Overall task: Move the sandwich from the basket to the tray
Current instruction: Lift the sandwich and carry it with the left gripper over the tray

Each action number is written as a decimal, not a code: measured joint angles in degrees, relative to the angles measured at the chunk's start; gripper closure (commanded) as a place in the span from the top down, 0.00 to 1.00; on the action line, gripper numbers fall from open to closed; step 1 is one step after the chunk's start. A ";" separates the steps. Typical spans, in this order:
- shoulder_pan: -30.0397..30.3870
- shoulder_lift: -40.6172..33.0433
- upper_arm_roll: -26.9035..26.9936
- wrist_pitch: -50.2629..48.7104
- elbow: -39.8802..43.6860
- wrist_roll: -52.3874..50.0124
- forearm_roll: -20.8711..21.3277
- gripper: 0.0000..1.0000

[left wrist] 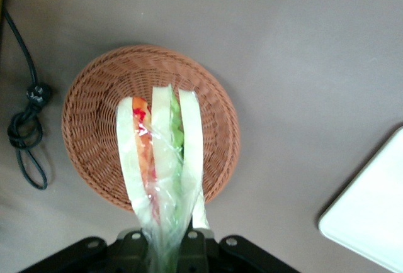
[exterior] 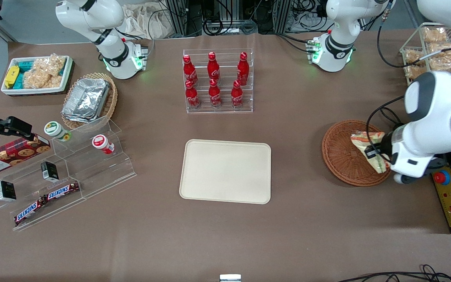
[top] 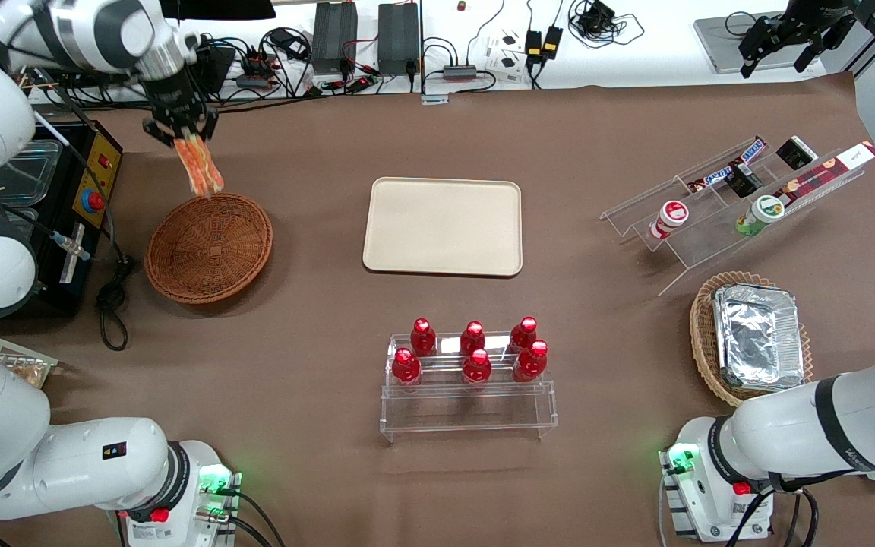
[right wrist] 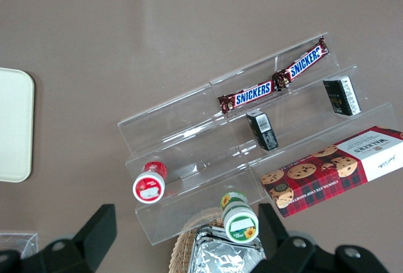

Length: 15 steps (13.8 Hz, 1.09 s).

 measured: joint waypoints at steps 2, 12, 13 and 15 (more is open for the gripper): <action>-0.24 0.00 -1.06 -1.20 3.42 0.00 -0.01 0.12; -16.58 13.28 -5.34 4.87 3.63 -2.07 4.59 0.13; -18.01 14.81 -5.35 6.51 3.67 -2.07 4.67 0.13; -21.16 18.33 -5.35 9.50 4.39 -2.49 4.75 0.15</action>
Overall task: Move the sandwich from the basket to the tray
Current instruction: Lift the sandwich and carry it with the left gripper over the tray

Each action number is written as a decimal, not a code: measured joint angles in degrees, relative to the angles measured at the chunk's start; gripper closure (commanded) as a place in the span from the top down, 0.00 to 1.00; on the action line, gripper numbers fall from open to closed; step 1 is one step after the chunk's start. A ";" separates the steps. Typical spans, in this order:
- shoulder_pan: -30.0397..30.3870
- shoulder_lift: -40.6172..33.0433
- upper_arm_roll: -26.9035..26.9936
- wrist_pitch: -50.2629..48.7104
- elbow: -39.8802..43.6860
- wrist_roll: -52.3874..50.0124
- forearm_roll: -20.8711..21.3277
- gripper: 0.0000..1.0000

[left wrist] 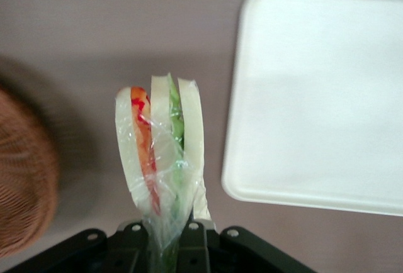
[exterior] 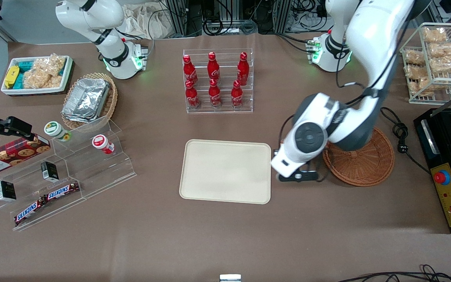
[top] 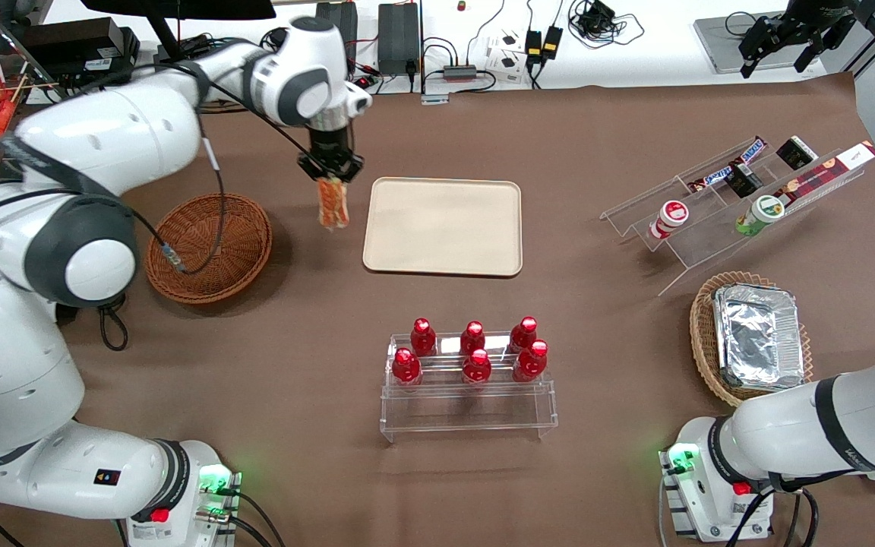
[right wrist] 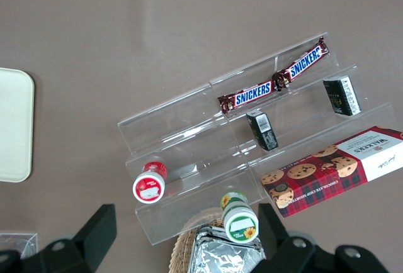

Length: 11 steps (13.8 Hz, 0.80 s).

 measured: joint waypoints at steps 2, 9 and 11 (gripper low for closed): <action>-2.27 3.22 0.01 0.98 1.61 -0.20 0.08 0.17; -5.29 10.72 0.03 8.78 4.43 0.05 0.67 0.17; -5.32 11.87 0.03 9.95 4.47 0.09 1.81 0.36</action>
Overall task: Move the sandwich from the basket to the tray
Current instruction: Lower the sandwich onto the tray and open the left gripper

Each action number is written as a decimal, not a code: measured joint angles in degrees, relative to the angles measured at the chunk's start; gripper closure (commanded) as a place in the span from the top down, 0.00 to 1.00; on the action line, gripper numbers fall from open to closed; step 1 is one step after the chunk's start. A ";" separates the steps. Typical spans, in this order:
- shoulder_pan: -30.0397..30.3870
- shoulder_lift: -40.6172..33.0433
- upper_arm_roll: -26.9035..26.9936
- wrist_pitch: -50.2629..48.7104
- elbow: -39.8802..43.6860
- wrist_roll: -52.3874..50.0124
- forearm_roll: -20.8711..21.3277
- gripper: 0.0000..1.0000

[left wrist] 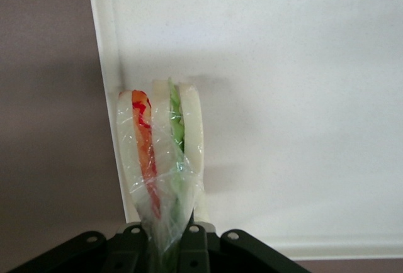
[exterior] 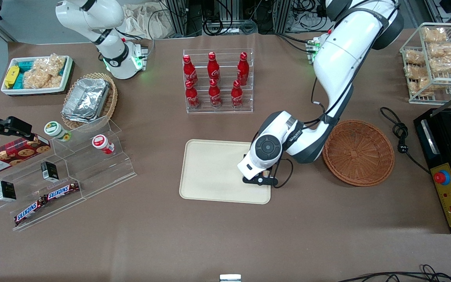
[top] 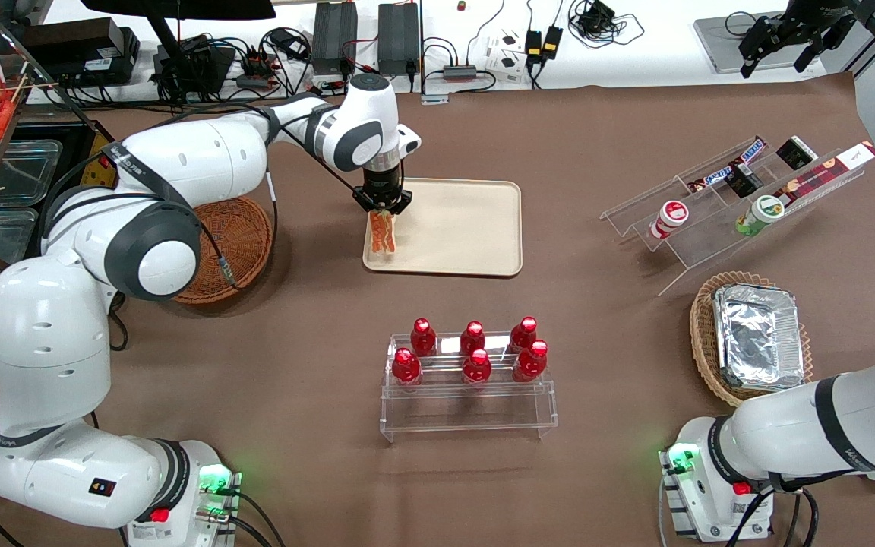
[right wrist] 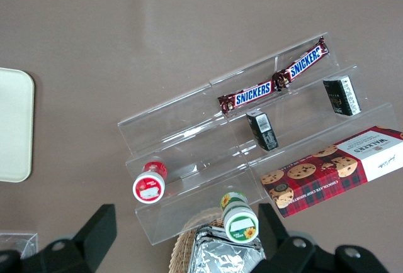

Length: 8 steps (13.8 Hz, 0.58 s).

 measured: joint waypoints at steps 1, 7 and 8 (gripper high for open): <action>0.00 0.48 0.00 0.50 0.01 0.01 0.17 0.50; 0.06 1.01 0.06 0.64 0.61 0.03 0.24 0.99; 0.12 0.97 0.07 0.07 0.89 0.03 0.24 0.99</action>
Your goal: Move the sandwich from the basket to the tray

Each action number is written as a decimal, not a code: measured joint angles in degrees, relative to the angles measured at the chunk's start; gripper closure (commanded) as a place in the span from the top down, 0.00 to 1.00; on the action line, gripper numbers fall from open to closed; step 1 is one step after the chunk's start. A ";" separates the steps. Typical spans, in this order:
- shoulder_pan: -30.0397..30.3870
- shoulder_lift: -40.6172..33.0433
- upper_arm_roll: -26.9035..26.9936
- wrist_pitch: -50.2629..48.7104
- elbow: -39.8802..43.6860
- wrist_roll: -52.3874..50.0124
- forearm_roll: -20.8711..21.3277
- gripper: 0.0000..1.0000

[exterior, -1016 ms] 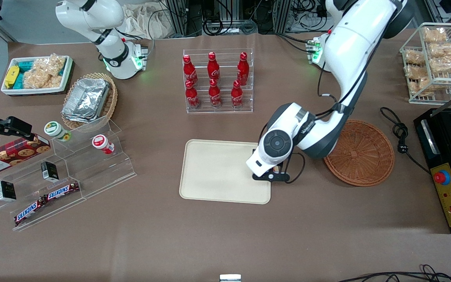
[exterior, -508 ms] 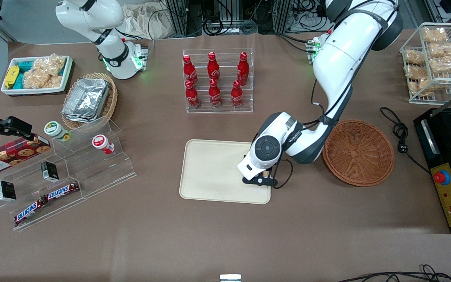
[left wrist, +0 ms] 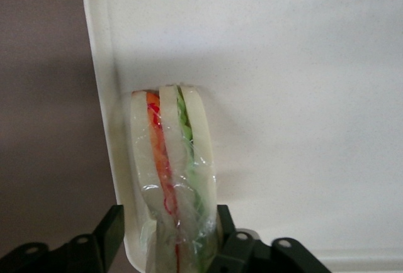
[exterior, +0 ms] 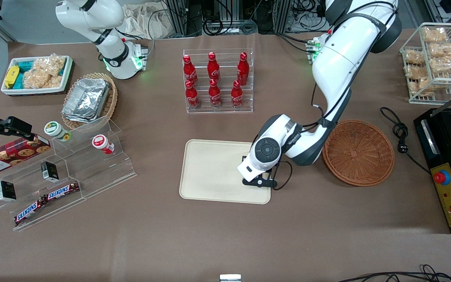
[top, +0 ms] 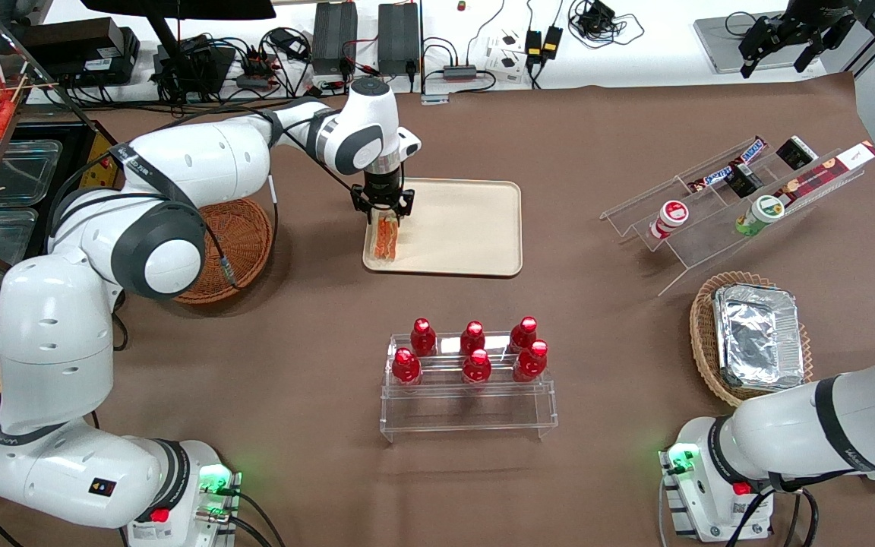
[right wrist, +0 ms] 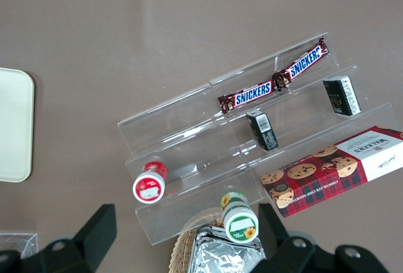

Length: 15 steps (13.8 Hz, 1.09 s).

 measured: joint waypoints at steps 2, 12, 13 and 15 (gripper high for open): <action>0.08 -0.72 0.08 -4.64 1.07 0.00 0.05 0.99; 10.31 -18.67 0.62 -25.14 2.70 7.18 0.26 0.99; 11.91 -20.37 0.66 -27.15 2.71 9.08 0.06 0.99; 15.46 -23.61 0.74 -30.21 2.69 13.04 -0.85 0.99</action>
